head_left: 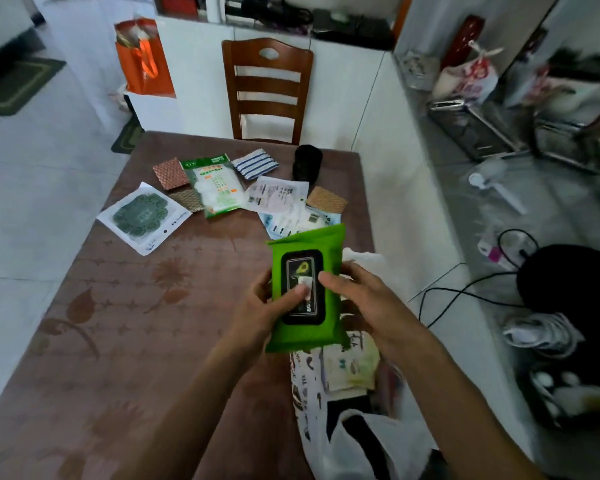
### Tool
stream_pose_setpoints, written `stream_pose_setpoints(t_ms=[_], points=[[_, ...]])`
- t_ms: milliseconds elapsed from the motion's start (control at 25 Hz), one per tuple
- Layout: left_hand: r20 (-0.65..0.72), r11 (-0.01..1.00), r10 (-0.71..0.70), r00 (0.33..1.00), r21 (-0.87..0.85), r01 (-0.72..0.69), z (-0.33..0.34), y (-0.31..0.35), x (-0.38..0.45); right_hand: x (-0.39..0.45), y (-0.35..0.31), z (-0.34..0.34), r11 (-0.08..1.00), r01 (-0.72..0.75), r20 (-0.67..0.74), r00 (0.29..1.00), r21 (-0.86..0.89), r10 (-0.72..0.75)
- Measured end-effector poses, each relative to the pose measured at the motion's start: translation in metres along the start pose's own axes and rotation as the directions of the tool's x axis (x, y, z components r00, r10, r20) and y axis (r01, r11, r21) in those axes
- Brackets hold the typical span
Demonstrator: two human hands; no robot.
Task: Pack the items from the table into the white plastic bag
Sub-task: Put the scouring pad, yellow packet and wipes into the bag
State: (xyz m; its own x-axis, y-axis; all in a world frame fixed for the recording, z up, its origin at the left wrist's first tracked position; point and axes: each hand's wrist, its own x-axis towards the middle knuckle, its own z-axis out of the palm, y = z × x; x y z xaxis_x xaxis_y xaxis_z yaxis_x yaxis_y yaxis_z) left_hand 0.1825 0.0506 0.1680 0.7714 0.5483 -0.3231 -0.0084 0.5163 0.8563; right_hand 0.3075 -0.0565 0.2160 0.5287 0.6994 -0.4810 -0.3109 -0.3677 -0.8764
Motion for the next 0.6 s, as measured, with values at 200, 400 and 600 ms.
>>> stream_pose_setpoints(t_ms=[200, 400, 600], points=[[0.201, 0.798, 0.016, 0.979, 0.588, -0.134, 0.037, -0.038, -0.025, -0.026, 0.045, -0.066, 0.994, 0.034, -0.235, 0.972, 0.104, -0.008], [0.491, -0.127, -0.224, 0.842, 0.842, -0.525, 0.04, -0.087, -0.057, -0.043, 0.092, -0.102, 0.999, 0.051, -0.351, 0.935, 0.006, -0.045], [0.341, 0.116, -0.547, 0.764, 0.935, -0.334, 0.056, -0.105, -0.073, -0.035, 0.116, -0.104, 0.988, 0.002, -0.3, 0.953, -0.157, -0.05]])
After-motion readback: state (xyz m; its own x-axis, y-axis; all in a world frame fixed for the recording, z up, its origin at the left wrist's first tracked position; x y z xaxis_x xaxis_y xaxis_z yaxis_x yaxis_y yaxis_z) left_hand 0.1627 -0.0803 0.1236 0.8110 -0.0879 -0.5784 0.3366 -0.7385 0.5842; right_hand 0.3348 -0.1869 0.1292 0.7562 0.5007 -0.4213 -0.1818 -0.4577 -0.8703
